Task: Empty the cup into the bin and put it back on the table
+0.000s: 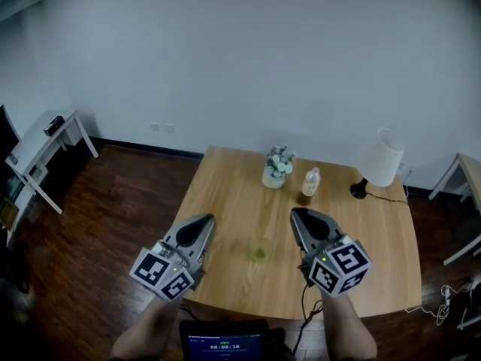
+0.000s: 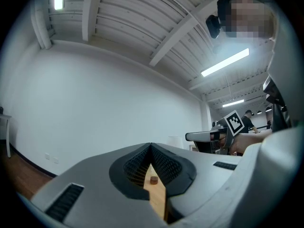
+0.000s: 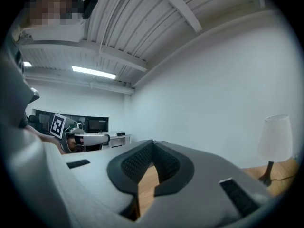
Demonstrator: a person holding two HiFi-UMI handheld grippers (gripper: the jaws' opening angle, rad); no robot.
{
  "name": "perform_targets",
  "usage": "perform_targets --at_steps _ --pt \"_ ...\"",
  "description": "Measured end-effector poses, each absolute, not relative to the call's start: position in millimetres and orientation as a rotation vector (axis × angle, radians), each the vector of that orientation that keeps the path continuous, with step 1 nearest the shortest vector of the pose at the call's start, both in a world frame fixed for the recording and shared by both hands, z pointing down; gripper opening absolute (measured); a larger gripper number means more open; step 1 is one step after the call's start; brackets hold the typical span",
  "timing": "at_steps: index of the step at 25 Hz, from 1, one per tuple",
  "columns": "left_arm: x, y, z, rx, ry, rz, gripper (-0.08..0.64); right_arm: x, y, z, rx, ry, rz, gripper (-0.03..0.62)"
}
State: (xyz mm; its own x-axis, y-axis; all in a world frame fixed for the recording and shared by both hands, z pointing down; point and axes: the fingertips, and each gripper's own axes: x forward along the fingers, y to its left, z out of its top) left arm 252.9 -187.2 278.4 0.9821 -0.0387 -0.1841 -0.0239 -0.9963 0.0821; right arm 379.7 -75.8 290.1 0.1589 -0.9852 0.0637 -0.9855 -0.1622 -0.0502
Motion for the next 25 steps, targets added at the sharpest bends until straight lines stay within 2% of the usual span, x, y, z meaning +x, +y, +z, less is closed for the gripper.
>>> perform_targets --at_steps 12,25 --pt "304 -220 334 2.982 -0.012 -0.180 0.000 400 -135 341 2.414 -2.025 0.186 0.000" --pt "321 -227 402 2.937 -0.115 -0.034 0.000 405 -166 409 2.315 -2.133 0.258 0.000"
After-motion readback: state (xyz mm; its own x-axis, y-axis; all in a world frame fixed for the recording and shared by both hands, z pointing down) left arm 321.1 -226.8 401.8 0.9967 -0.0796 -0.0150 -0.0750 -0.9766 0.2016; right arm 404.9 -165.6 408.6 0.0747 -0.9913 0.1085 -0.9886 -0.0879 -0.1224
